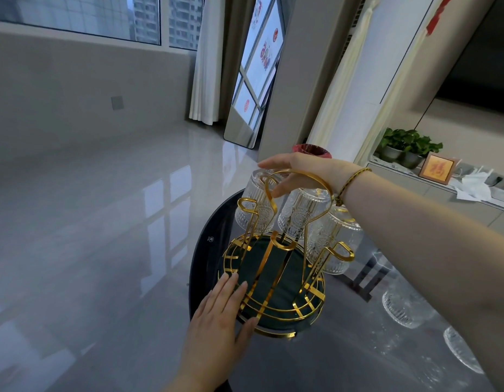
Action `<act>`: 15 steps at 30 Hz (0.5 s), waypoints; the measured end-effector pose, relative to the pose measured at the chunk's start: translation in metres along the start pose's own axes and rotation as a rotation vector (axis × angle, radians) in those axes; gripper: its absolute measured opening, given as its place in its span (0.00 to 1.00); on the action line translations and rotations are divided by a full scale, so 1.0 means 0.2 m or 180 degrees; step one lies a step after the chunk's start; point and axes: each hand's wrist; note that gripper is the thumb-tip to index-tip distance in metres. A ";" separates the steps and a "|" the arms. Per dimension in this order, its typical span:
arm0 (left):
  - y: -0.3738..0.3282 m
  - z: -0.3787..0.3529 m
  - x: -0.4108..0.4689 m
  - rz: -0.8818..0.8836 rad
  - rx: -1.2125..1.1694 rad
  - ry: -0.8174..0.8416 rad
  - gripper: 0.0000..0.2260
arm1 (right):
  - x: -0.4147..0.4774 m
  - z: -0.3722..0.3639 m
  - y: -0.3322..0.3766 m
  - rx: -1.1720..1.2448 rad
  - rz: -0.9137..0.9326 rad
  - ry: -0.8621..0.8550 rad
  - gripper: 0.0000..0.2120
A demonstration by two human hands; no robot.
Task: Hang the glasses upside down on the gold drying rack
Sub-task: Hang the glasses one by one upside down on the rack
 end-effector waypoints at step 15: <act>-0.01 0.01 0.00 0.0076 -0.0037 -0.0005 0.25 | -0.09 0.03 -0.04 0.0268 0.0001 -0.0707 0.28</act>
Point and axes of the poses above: each hand's wrist, its own x-axis towards the middle knuckle, its own z-axis out of the back of the hand, y = z × x, and after that the axes turned 1 degree about z, right-handed
